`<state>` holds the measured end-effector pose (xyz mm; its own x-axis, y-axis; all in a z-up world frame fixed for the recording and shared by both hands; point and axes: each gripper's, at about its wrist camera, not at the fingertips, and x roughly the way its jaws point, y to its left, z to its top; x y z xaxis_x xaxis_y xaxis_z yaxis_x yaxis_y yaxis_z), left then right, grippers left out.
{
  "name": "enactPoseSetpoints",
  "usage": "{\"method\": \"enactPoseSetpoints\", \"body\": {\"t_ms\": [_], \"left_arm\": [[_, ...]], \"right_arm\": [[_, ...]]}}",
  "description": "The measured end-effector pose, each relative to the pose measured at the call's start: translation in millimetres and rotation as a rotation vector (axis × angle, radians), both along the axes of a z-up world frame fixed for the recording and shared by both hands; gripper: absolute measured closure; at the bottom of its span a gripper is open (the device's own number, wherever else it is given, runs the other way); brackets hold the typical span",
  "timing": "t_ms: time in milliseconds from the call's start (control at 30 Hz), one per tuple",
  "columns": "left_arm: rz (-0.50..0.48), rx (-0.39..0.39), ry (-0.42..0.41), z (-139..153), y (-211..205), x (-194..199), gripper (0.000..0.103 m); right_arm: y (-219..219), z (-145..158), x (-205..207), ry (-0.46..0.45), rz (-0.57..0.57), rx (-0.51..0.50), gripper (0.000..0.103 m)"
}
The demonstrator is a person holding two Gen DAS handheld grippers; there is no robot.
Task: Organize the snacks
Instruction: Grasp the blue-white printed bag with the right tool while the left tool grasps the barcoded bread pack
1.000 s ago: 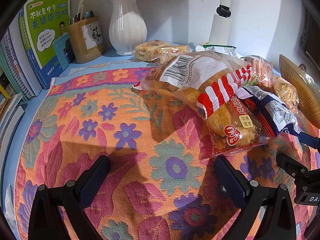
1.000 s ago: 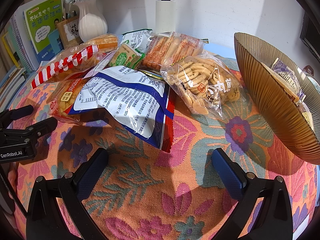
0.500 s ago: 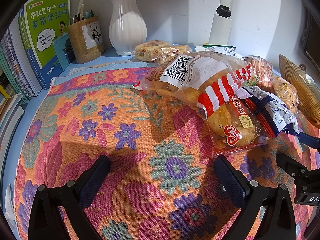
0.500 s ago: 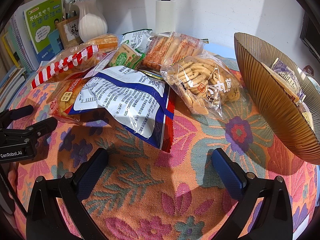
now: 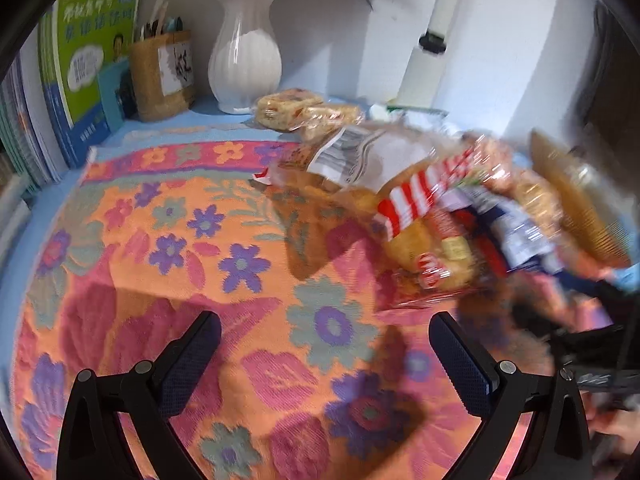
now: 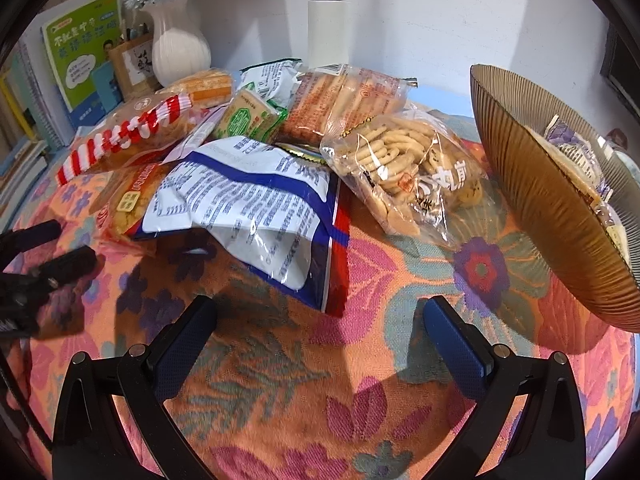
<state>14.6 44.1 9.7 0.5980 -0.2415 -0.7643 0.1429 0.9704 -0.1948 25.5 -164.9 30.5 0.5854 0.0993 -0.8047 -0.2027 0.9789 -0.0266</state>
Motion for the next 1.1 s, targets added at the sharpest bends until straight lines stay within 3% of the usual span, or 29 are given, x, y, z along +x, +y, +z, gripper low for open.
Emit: {"method": "enactPoseSetpoints", "body": {"t_ms": [67,233,367,533,633,667,733,800,967,1100], "left_arm": [[-0.005,-0.064,0.014,9.1,10.4,3.3,0.0],[0.03,-0.056,-0.047,41.3,21.8,26.7,0.0],[-0.005,-0.072,-0.059,54.0,17.9,65.0,0.0],[-0.062,-0.069,-0.017,40.1,5.4,113.5,0.0],[-0.126,-0.155,0.057,14.1,0.3,126.8,0.0],[-0.133,-0.19,0.055,9.1,0.8,126.8,0.0],[-0.148,-0.209,0.028,7.1,3.1,123.1,0.0],[-0.169,-0.209,0.037,7.9,2.2,119.7,0.0],[-0.232,-0.205,0.04,7.3,-3.8,103.8,0.0],[-0.213,-0.23,0.045,15.4,0.6,93.9,0.0]], "right_arm": [[-9.0,4.1,-3.8,0.021,0.037,0.047,0.0],[-58.8,18.1,-12.9,0.014,-0.006,0.438,0.0],[-65.2,30.1,-3.9,-0.023,0.017,0.603,0.0],[-36.4,33.8,30.2,-0.009,0.024,0.533,0.0],[-18.3,13.7,50.2,0.007,0.017,0.47,0.0],[-14.8,13.5,45.7,-0.042,0.028,0.445,0.0],[-9.6,14.4,44.3,-0.037,0.039,0.411,0.001],[-11.4,14.3,40.2,-0.05,0.036,0.415,0.023],[-15.2,14.9,36.5,-0.056,0.057,0.448,0.027],[-16.6,18.6,30.3,-0.084,0.071,0.462,0.027]]}}
